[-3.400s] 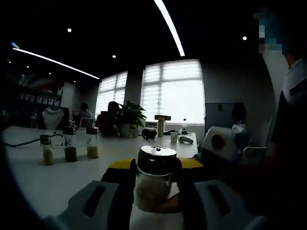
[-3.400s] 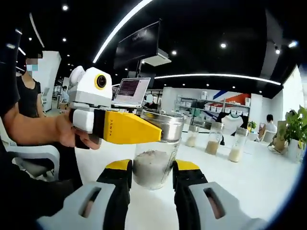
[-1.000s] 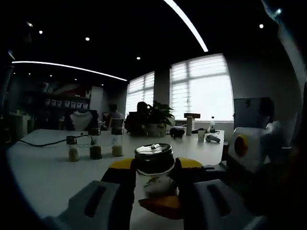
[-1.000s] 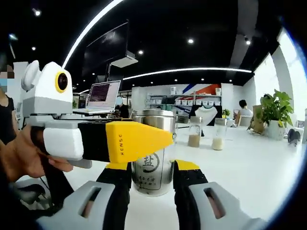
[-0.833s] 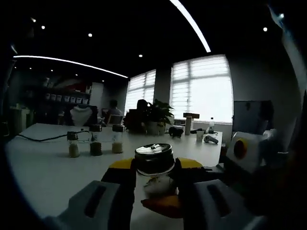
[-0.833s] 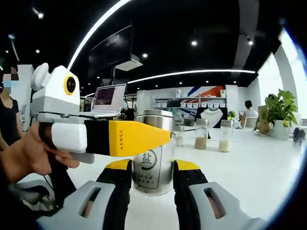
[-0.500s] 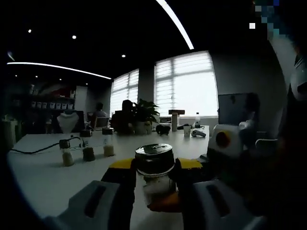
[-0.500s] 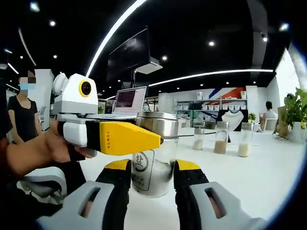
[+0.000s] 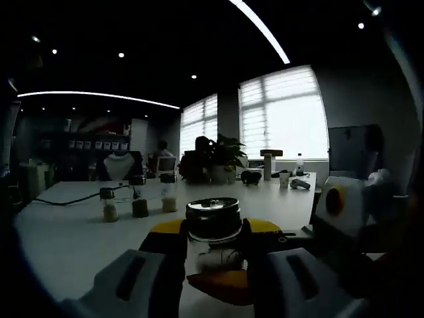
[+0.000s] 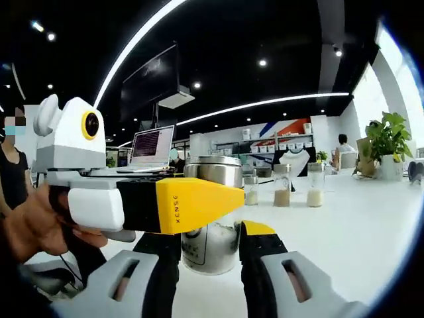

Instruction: Rotate the seasoning bottle until the label or dispensing opening points toward the visible target arrow and the bottle remains upright within the marked orientation range

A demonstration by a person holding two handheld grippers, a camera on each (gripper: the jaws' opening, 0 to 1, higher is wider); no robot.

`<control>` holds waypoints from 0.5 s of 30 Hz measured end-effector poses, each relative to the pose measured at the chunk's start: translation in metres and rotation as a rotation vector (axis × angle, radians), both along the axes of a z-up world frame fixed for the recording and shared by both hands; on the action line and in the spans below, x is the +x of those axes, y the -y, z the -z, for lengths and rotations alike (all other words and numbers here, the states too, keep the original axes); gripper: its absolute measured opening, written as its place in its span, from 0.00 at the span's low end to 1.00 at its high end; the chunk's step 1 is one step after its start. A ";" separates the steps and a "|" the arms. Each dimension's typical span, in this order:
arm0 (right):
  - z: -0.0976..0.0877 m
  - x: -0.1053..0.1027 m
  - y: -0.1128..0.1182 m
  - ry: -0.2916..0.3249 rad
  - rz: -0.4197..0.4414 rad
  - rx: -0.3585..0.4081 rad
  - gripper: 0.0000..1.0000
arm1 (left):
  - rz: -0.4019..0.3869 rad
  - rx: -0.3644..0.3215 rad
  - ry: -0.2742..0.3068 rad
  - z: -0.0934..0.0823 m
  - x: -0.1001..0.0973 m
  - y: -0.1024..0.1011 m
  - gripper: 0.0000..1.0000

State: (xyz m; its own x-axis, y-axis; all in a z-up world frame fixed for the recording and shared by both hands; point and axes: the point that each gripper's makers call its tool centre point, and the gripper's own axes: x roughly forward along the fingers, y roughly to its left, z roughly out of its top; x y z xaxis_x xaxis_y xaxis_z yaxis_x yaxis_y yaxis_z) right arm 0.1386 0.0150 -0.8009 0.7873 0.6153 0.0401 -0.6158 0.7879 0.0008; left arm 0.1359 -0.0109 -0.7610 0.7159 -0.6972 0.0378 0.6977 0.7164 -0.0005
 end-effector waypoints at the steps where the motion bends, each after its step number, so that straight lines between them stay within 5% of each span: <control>1: 0.000 0.001 -0.001 0.014 -0.006 -0.021 0.33 | -0.006 0.002 0.002 0.000 0.001 -0.002 0.35; 9: 0.002 0.004 0.000 0.054 -0.013 -0.067 0.33 | -0.021 0.009 -0.020 0.001 0.004 -0.004 0.35; 15: 0.008 0.005 -0.001 0.015 -0.078 -0.075 0.33 | -0.038 0.025 -0.015 0.006 0.014 -0.008 0.34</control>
State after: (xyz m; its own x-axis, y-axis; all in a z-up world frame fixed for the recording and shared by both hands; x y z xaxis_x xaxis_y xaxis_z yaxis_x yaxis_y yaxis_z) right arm 0.1437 0.0163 -0.8093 0.7365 0.6764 0.0032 -0.6748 0.7351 -0.0657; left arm 0.1495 -0.0031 -0.7670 0.7420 -0.6703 0.0101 0.6703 0.7421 0.0072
